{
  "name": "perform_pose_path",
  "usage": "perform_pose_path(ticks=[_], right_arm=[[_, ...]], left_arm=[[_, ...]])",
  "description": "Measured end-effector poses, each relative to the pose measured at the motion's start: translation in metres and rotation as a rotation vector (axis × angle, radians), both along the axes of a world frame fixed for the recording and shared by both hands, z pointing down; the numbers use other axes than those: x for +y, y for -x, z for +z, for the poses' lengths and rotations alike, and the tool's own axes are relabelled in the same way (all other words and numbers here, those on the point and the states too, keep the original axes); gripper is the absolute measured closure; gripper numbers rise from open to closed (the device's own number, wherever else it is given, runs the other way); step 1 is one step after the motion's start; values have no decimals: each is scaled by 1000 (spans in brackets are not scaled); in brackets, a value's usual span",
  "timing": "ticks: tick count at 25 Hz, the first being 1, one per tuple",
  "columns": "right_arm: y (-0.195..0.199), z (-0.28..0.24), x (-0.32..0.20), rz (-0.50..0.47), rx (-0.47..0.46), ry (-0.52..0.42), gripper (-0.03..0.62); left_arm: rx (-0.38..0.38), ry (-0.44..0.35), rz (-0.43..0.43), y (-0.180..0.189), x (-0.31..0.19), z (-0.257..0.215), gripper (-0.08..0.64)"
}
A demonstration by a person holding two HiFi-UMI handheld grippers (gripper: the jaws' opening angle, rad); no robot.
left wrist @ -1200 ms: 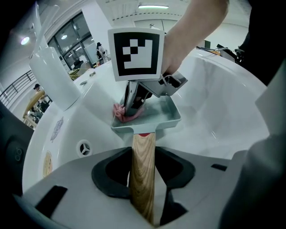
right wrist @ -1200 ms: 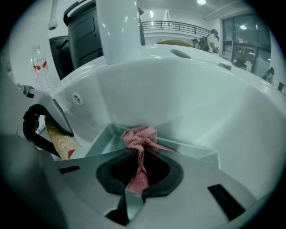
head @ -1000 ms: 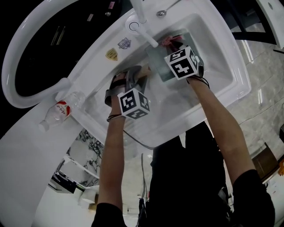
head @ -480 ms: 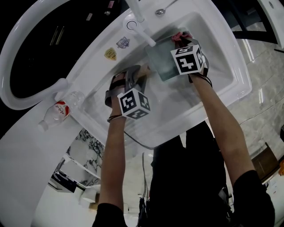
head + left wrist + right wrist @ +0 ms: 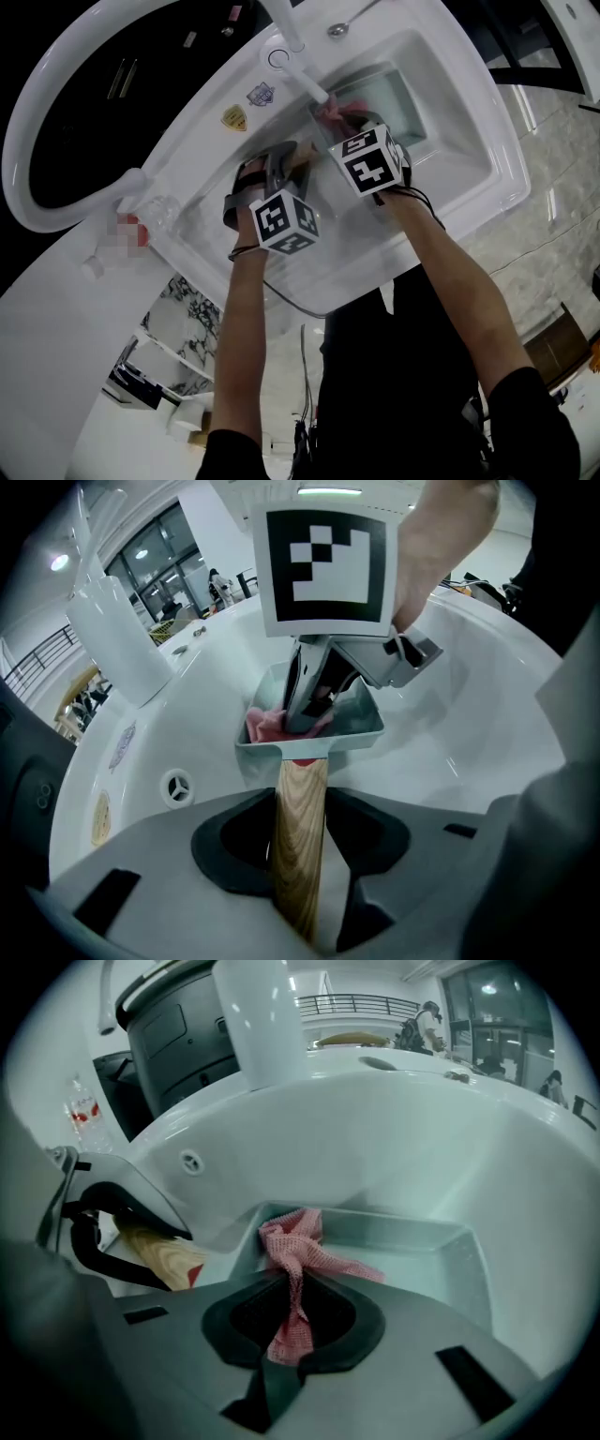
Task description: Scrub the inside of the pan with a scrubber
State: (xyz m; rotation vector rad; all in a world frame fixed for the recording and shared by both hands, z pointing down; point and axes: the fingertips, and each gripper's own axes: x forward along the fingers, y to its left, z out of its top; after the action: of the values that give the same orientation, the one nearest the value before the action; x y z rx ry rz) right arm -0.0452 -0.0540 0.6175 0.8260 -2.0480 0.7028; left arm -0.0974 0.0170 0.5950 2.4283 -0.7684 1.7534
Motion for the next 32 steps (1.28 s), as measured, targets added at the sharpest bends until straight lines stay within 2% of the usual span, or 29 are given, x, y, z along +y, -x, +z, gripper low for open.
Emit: perform_pose_path(ticks=[4,8,18,22,26,28,32], right_arm=[[19,-2,16,-82,-54,31,538],[12,1,20,-147,-65,86,537],[-79,20,-15,0,136,66,537],[-100,20,-17,-2,213,72,538],[-103,19,-18,-41,287,15,540],[-96,19,-11,-64,275,11,540],[-59,12,17,-137,139,66,540]], left_arm=[[-1,2,1,0,1,0,385],[2,0,2,0,1,0,385],[1,1,3,1,1,1,385],[1,4,1,1,1,1,385],[0,5,-1,0,1,1,385],[-2,4,-1,1,1,1,385],[-6,4,-2,2,1,1,385]])
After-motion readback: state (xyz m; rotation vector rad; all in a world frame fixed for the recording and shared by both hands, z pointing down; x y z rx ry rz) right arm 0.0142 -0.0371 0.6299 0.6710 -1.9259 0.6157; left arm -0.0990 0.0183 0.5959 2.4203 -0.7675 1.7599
